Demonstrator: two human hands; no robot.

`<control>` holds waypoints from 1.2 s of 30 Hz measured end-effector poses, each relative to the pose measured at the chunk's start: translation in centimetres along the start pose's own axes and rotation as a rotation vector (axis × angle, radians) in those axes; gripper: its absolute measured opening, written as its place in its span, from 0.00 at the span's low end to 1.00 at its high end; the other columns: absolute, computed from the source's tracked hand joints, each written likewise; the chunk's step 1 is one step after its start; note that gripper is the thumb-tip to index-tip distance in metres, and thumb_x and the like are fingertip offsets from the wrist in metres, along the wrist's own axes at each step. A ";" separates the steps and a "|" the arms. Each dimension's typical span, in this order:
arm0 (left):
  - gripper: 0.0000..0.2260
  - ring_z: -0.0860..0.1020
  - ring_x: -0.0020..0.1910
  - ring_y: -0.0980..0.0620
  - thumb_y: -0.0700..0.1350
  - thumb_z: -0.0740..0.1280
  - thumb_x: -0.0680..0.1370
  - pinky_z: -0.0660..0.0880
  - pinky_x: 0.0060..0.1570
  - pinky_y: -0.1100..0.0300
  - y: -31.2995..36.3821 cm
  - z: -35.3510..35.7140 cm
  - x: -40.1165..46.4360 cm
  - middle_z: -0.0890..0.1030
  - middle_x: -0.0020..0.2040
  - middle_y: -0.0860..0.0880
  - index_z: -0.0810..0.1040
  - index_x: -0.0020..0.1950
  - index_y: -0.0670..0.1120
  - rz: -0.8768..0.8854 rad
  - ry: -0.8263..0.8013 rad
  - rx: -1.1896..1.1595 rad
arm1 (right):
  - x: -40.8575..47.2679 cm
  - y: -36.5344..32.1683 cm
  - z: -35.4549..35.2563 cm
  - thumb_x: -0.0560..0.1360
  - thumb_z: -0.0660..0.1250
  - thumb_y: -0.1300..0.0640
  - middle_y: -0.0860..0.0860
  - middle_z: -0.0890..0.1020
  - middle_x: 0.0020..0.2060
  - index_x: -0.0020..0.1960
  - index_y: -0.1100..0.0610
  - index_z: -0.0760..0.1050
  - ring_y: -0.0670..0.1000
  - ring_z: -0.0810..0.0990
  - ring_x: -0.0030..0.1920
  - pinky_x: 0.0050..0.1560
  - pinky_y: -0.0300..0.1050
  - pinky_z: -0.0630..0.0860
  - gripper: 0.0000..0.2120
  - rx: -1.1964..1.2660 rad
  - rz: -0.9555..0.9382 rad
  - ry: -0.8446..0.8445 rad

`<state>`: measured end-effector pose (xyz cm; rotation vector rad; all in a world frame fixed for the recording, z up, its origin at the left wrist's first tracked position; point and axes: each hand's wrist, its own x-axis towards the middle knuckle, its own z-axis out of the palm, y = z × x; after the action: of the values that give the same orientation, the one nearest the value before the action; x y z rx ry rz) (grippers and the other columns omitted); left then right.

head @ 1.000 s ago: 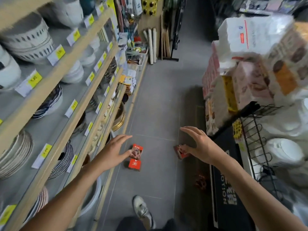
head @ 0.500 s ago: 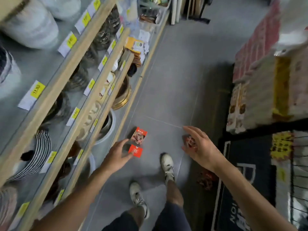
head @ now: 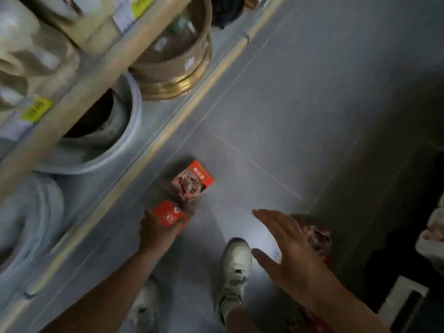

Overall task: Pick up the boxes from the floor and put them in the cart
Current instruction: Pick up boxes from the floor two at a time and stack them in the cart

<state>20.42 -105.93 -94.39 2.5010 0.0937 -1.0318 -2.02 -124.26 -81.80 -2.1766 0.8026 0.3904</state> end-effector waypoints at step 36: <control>0.57 0.79 0.52 0.44 0.54 0.84 0.61 0.79 0.46 0.52 -12.1 0.8 4.6 0.75 0.65 0.45 0.49 0.78 0.64 -0.158 0.111 -0.345 | 20.7 0.1 18.7 0.76 0.72 0.45 0.48 0.53 0.81 0.81 0.46 0.45 0.54 0.56 0.80 0.74 0.50 0.64 0.46 -0.098 0.062 -0.285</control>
<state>20.51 -95.76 -102.48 2.2578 0.4684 -0.8515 13.15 -118.93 -104.52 -2.1246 0.7037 0.7664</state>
